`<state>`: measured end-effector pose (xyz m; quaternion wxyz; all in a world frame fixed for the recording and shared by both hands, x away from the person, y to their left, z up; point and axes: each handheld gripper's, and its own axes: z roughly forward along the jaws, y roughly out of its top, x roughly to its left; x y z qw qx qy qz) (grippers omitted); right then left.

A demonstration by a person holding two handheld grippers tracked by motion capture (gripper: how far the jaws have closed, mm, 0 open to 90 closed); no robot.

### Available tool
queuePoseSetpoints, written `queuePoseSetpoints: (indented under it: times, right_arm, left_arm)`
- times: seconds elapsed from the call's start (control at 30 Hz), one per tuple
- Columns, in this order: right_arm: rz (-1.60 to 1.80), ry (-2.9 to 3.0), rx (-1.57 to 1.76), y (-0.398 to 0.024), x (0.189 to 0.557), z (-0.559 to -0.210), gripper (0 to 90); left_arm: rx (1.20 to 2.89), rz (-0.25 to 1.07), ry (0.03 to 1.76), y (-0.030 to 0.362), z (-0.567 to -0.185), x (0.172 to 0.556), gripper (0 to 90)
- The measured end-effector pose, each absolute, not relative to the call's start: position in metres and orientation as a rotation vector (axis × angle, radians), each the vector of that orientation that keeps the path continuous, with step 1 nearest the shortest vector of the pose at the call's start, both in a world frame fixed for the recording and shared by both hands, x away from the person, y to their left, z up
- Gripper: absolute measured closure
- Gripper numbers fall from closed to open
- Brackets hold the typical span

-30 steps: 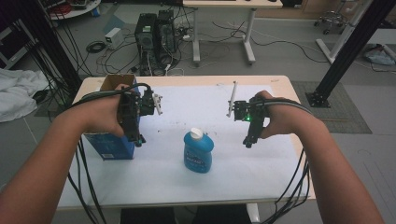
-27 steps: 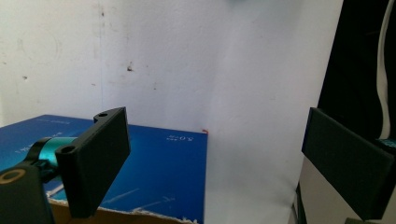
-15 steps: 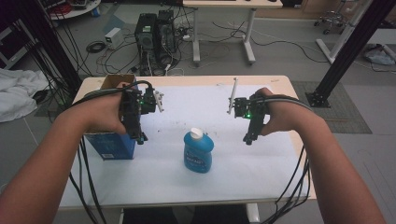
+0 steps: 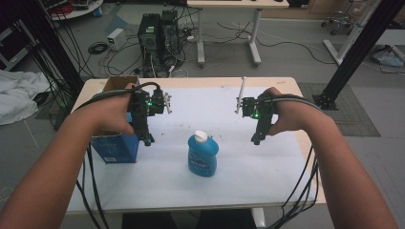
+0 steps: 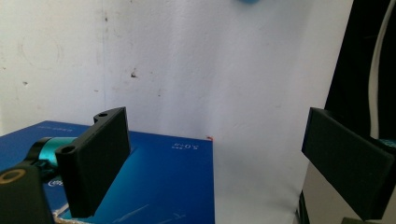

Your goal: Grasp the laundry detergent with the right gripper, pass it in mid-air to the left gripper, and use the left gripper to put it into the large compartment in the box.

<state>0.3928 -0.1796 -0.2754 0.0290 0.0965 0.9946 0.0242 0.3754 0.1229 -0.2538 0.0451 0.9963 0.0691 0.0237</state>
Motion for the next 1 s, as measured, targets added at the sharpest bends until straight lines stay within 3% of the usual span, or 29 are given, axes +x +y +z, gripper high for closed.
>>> queuePoseSetpoints:
  times: [0.6,1.0]
  right_arm:
    - [0.263,3.064,0.376,-0.196,0.368,-0.285,13.3]
    - [0.504,3.087,0.389,-0.195,0.351,-0.322,13.3]
  left_arm:
    - [3.012,0.097,0.21,0.131,-0.258,0.372,7.9]
    - [3.003,0.077,0.214,0.137,-0.265,0.37,7.9]
